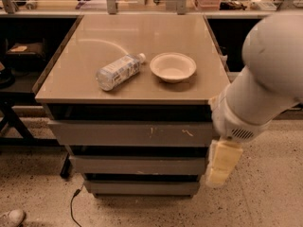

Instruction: Open middle drawer

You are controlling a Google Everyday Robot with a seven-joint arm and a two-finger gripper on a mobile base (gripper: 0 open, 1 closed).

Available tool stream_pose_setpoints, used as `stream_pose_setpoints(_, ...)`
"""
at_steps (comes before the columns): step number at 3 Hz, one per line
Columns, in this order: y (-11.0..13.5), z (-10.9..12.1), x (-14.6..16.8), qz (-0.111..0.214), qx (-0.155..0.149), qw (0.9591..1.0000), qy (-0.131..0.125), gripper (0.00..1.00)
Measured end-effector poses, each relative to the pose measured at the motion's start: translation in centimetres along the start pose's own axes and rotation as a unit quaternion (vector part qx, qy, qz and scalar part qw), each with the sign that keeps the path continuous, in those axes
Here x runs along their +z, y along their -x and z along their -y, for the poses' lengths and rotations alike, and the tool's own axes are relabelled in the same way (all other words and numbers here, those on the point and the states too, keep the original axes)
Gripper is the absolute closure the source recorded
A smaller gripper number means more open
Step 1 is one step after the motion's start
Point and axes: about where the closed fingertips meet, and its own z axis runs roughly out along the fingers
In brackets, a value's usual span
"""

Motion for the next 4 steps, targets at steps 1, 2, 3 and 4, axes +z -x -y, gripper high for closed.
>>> stream_pose_setpoints(1,0.1,-3.4,7.8,-0.014,-0.004,0.9991,0.040,0.00)
stream_pose_setpoints(2,0.1,-3.4,7.8,-0.014,-0.004,0.9991,0.040,0.00)
stream_pose_setpoints(3,0.9,-6.2,12.1,0.000,0.002,0.9970,0.077,0.00)
stream_pose_setpoints(4,2.9,-10.3,19.9,0.021,0.008,0.9912,0.131,0.00)
